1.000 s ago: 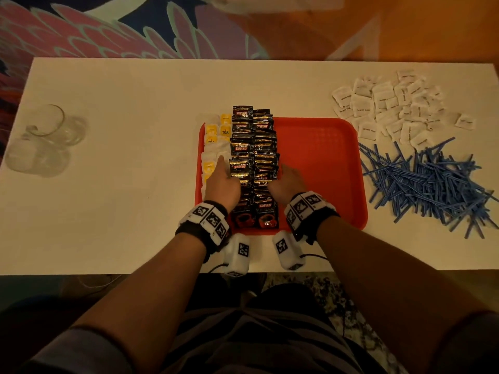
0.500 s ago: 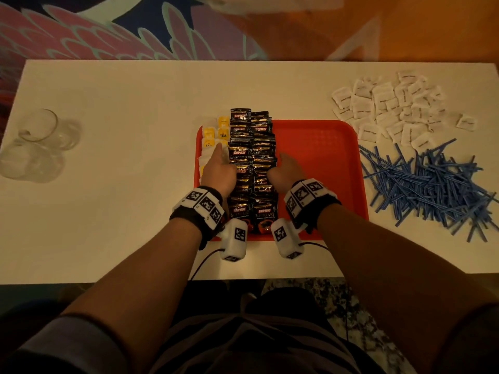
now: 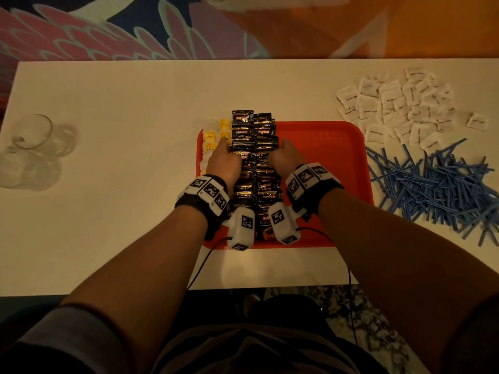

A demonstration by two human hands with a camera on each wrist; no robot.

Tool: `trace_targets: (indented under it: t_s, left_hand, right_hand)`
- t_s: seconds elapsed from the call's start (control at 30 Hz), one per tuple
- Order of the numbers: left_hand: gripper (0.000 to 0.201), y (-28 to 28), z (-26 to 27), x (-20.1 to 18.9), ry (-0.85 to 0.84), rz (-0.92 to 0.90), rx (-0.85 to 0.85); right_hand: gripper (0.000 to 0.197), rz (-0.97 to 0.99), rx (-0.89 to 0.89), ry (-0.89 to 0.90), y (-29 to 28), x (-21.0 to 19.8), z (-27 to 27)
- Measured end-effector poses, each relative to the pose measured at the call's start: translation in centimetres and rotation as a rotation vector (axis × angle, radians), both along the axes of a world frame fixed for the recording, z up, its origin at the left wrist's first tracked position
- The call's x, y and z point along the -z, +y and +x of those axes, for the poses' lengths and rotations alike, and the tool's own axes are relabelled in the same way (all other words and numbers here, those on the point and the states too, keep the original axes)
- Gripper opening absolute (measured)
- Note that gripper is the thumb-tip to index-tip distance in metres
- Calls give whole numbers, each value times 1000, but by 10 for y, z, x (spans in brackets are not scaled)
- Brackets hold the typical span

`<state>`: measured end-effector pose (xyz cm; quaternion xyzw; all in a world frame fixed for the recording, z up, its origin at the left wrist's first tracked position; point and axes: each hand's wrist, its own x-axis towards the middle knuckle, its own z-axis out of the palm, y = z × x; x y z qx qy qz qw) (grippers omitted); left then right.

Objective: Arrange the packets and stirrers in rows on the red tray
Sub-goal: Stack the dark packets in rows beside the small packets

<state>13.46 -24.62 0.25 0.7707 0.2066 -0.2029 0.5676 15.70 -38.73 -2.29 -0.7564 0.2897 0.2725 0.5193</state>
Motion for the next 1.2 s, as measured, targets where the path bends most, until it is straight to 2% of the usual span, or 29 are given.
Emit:
trace_targets:
  t_s: [0.1,0.17,0.23,0.33,0.37,0.47,0.57,0.63,0.8,0.93,0.97,1.07,1.1,1.2]
  left_hand:
    - [48,-2,3,9,15,-24,19]
    - [48,0,5,19,11,-20,1]
    - [54,0,2,7,14,-15,-52]
    - [56,13,-12,-6,42,42,-93]
    - [56,21,-21,-3,49,42,-131]
    - [48,41,-50,16,59,21,-278]
    - [52,46,-77,33,106,-52,-360]
    - [62,39,-92,27,108,-90,-345]
    - [64,18,-105,13,123,-181,-278]
    - [69,10,-108,14,76,-178,-205]
    - [70,10,-109,14,70,-176,-205]
    - [76,12,-110,16,72,-207,-186]
    - [78,12,-112,15,75,-221,-175]
    - [78,17,-113,14,39,-225,-170]
  right_hand:
    - [40,31,8,-37,6,6,4]
    - [35,51,20,-47,8,0,2]
    - [34,66,64,-37,6,-3,0]
    - [39,85,72,-31,1,-13,-11]
    - [43,95,68,-35,-1,-18,-17]
    - [71,76,63,-20,-7,-28,-46]
    - [73,70,66,-22,-8,-31,-74]
    - [69,58,54,-15,-6,-29,-91]
    - [66,35,10,-14,5,-10,-116]
    - [50,23,18,-53,9,14,-117]
    - [52,21,26,-54,7,24,-116]
    - [74,19,35,-50,0,42,-116]
    - [77,33,38,-52,-1,41,-118]
    - [69,60,28,-54,5,-9,-126]
